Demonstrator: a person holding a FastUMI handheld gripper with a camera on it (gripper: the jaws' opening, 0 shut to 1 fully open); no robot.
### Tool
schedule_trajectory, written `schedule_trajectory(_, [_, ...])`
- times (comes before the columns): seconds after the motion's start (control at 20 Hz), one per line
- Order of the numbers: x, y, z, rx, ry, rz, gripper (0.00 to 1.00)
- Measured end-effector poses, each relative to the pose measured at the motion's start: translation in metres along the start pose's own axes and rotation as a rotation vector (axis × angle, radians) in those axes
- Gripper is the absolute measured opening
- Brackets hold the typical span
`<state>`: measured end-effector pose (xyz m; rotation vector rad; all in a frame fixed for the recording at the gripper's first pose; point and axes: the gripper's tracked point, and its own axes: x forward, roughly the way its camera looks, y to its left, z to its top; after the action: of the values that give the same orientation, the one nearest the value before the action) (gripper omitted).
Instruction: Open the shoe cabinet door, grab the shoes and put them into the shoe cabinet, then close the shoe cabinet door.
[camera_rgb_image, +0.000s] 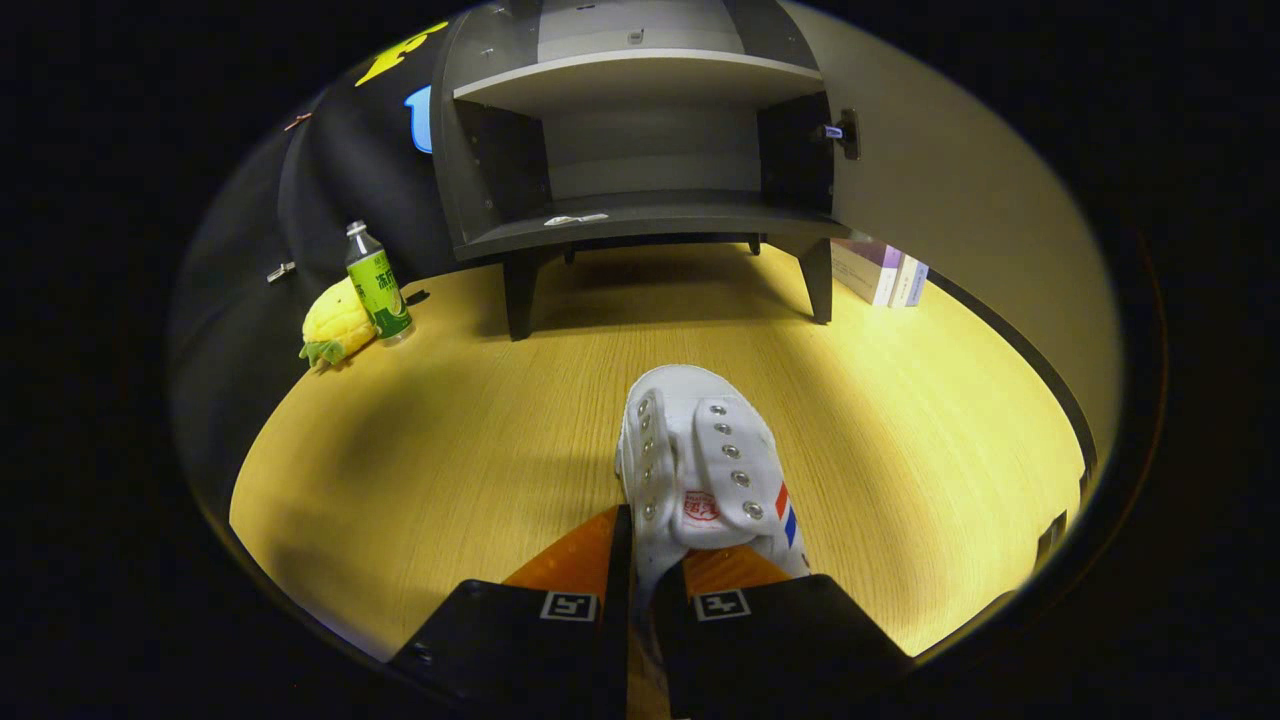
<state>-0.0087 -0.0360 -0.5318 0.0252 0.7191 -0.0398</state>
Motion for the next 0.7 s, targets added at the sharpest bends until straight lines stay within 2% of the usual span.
schedule_trajectory(0.2, [0.007, -0.002, 0.002, -0.024, -0.018, -0.012, 0.21])
schedule_trajectory(0.3, [0.014, -0.001, -0.002, -0.003, -0.021, 0.014, 0.21])
schedule_trajectory(0.35, [0.002, 0.001, 0.003, 0.009, -0.01, 0.017, 0.07])
schedule_trajectory(0.7, [0.008, 0.0, 0.0, -0.009, 0.002, 0.03, 0.06])
